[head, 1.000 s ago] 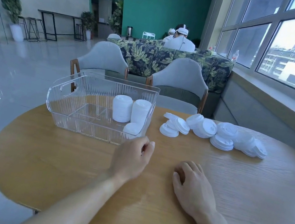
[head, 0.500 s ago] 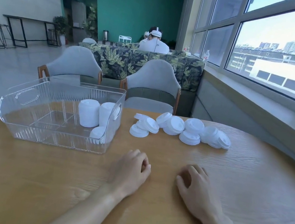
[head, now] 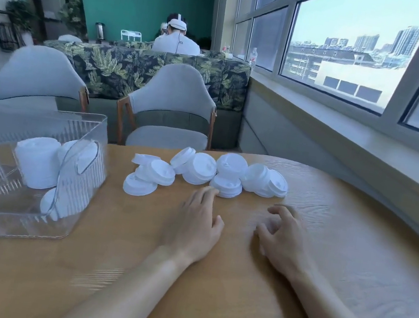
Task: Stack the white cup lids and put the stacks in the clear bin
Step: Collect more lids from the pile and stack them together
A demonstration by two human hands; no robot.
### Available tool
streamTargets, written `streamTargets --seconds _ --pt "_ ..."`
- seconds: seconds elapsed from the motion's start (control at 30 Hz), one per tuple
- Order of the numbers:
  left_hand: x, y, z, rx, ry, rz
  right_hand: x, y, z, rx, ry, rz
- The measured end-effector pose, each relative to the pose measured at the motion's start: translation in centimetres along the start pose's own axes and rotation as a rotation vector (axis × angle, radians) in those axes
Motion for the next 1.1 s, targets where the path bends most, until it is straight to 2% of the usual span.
streamTargets --seconds 0.13,0.27,0.43,0.6,0.83,1.1 --pt "2.8 1.9 -1.1 0.005 0.017 -0.003 2.4 -0.5 -1.9 0.065 0.058 -0.067" --pt "5.5 3.7 -2.5 0.026 0.106 -0.019 4.8 -0.8 -3.5 0.073 0.072 -0.104" --pt "8.5 5.7 -3.8 0.038 0.244 -0.106 7.4 -0.4 -5.2 0.083 0.072 -0.108" --pt "10.7 7.2 -4.5 0.09 0.305 -0.165 9.4 0.1 -6.5 0.094 0.059 -0.062" --pt "11.8 7.9 -4.7 0.131 0.293 -0.173 11.3 0.9 -7.3 0.047 0.017 0.032" --pt "12.1 8.1 -4.4 0.127 0.272 -0.171 11.0 0.7 -7.4 0.1 0.007 0.011"
Point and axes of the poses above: each hand's wrist, its own x-axis towards the middle knuckle, its own y-axis out of the palm, z = x × y, the point moved 3 cm from there along x, towards the middle knuckle, and after that the axes turned 9 degrees about -y, right-handed, at the moved point
